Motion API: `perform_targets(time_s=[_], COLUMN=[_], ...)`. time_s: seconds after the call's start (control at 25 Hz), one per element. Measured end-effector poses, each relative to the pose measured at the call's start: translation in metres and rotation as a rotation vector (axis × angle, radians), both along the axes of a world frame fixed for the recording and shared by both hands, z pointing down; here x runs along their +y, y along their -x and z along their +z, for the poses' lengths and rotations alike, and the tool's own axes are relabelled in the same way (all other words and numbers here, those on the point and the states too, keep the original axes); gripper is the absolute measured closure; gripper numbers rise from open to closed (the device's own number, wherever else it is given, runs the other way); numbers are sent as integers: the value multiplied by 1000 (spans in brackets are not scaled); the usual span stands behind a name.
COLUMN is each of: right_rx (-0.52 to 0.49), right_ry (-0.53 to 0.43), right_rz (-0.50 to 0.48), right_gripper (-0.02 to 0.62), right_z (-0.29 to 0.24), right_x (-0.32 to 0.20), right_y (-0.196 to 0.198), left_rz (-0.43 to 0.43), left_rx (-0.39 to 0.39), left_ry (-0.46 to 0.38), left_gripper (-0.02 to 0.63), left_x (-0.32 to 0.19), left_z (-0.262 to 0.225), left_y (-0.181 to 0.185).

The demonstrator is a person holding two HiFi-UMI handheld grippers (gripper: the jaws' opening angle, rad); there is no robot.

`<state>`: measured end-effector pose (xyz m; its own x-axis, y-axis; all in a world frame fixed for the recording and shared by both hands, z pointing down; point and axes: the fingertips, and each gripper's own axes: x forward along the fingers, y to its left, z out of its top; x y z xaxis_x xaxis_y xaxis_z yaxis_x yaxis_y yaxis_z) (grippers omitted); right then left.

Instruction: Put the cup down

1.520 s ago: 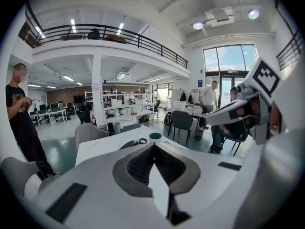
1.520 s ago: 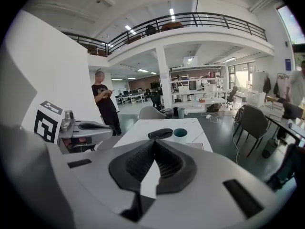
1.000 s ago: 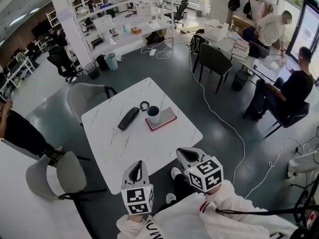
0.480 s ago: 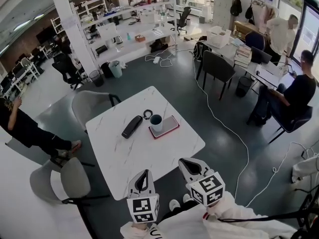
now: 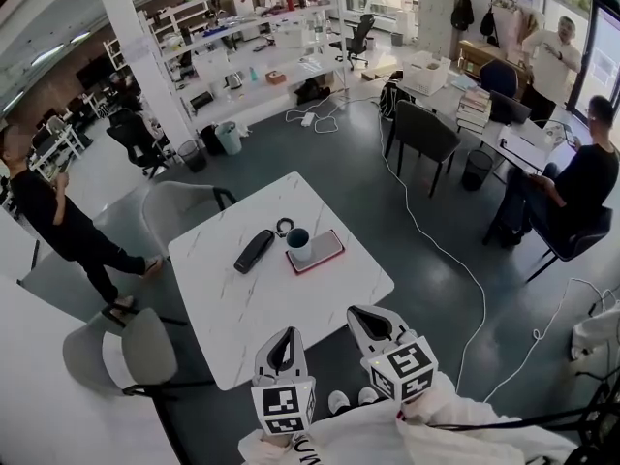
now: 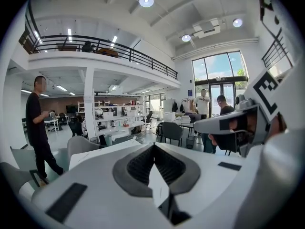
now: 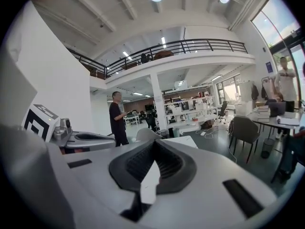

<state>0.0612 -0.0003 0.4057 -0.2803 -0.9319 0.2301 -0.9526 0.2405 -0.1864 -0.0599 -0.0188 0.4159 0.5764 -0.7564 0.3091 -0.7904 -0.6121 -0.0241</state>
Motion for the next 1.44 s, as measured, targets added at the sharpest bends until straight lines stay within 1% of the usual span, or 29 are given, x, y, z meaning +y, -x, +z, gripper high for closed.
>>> perform_targets(time_s=[0.2, 0.44, 0.8, 1.08, 1.44], right_rx=[-7, -20, -33, -42, -37], right_ry=[-3, -6, -6, 9, 13], right_rz=[-11, -27, -40, -42, -30], right_gripper=[589, 591, 591, 591, 591], right_z=[-1, 0, 0, 2, -2], right_x=[1, 2, 3, 4, 2], right_y=[-12, -17, -19, -17, -18], left_rz=[-7, -16, -18, -11, -1], left_rx=[3, 4, -4, -5, -7], left_ry=[-5, -9, -4, 17, 22], left_gripper=[595, 595, 597, 595, 597], left_x=[3, 4, 5, 5, 3], left_z=[-4, -3, -1, 3, -1], left_y=[-17, -26, -31, -31, -33])
